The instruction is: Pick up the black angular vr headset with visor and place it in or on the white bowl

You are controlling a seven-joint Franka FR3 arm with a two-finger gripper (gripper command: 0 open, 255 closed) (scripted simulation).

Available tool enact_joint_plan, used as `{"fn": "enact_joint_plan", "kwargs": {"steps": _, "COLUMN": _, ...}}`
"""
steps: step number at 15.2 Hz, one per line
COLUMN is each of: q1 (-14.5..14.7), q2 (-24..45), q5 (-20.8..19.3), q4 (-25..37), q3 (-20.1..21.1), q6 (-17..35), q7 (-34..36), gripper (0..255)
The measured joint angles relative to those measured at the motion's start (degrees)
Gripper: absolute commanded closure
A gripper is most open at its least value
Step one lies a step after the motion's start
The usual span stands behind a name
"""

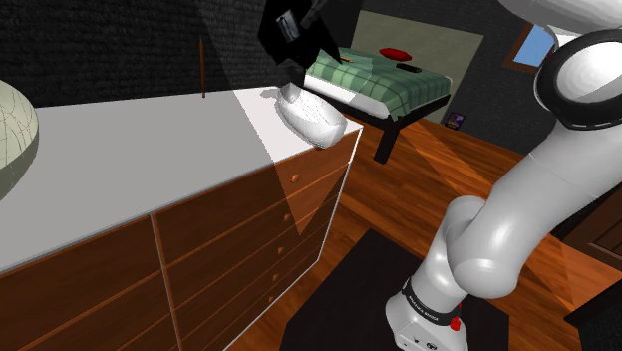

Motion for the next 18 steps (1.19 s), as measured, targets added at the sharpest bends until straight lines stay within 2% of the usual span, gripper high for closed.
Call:
{"fn": "enact_joint_plan", "kwargs": {"steps": 7, "q1": -2.99, "q2": 1.78, "q5": 3.18, "q4": 4.66, "q3": -6.88, "q6": -5.74, "q7": -8.42, "gripper": 255}}
{"fn": "enact_joint_plan", "kwargs": {"steps": 18, "q1": -3.43, "q2": -3.43, "q5": 1.17, "q4": -9.14, "q3": -5.53, "q6": 3.13, "q7": -10.26, "gripper": 255}}
